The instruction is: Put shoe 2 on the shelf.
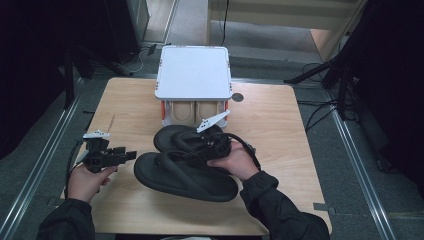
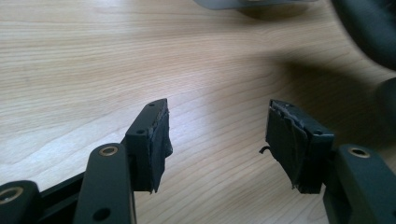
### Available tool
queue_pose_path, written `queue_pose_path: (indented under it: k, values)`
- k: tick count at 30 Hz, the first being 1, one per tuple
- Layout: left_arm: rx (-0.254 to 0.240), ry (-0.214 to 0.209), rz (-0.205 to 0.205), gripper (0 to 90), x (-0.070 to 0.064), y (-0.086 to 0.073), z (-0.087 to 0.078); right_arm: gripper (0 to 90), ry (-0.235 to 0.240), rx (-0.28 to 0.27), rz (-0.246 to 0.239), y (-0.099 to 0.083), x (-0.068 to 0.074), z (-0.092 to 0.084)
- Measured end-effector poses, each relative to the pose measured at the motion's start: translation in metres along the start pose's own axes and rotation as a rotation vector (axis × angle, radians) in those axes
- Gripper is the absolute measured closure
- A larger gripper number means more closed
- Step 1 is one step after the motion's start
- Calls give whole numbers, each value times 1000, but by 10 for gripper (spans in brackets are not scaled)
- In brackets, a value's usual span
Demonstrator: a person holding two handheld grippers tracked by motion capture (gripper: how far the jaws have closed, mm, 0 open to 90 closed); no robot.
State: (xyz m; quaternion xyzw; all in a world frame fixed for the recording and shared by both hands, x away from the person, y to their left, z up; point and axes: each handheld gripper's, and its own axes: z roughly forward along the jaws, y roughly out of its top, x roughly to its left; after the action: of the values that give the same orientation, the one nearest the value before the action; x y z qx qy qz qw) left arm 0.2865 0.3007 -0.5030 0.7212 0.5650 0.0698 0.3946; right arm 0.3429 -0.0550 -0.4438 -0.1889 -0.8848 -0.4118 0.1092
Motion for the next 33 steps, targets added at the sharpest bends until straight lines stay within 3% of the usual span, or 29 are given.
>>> queue_pose_path:
  k: [15,22,28,33]
  values:
    - [-3,2,-9,402,3,2,1,758,12,-17,-13,49,7,-37]
    - [2,-2,-7,402,2,2,1,758,-23,-28,-32,79,12,-51]
    - [-1,-4,-5,401,3,2,2,757,-59,-47,-24,101,4,-57]
    - [2,-10,0,401,2,3,3,758,-125,-47,-6,118,-6,-58]
